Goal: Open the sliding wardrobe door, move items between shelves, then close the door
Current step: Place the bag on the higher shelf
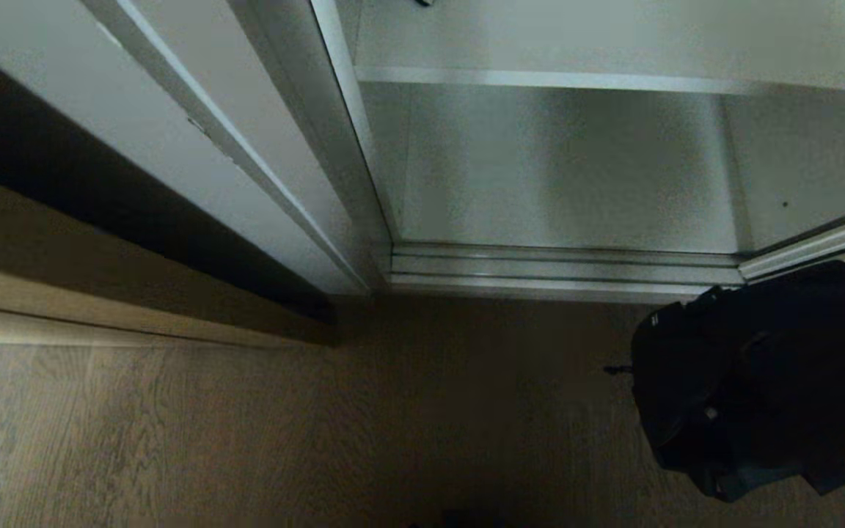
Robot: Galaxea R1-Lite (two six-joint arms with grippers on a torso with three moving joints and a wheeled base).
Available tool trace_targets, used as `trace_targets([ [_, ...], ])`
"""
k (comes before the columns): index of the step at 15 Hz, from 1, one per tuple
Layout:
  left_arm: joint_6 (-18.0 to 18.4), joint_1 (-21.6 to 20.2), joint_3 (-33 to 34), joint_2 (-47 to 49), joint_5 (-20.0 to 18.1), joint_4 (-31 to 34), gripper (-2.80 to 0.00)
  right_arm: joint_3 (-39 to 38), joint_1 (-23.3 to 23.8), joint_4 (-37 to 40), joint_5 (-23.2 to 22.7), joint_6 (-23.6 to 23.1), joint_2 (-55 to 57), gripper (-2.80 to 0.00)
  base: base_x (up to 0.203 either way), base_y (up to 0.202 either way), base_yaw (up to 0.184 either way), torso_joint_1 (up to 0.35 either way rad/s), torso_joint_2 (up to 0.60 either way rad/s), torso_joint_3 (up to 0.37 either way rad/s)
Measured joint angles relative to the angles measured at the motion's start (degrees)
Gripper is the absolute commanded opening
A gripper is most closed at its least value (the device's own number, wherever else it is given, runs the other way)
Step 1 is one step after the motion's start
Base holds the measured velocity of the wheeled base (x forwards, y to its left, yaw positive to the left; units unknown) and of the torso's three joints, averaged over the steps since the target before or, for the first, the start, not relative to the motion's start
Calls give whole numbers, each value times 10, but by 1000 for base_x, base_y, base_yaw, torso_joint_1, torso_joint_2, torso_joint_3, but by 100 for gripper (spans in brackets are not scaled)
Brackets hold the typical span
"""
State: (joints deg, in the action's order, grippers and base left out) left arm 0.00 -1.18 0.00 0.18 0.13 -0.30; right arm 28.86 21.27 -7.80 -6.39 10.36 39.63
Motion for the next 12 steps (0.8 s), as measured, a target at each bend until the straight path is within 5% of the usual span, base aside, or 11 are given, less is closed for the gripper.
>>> trace_targets([
  [5, 0, 0, 0, 0, 0, 0, -280, 0, 0, 1, 0, 1, 0, -280, -184, 0, -1, 0, 4, 3],
  [12, 0, -1, 0, 0, 0, 0, -280, 7, 0, -1, 1, 15, 1, -280, 0, 0, 0, 0, 0, 0],
])
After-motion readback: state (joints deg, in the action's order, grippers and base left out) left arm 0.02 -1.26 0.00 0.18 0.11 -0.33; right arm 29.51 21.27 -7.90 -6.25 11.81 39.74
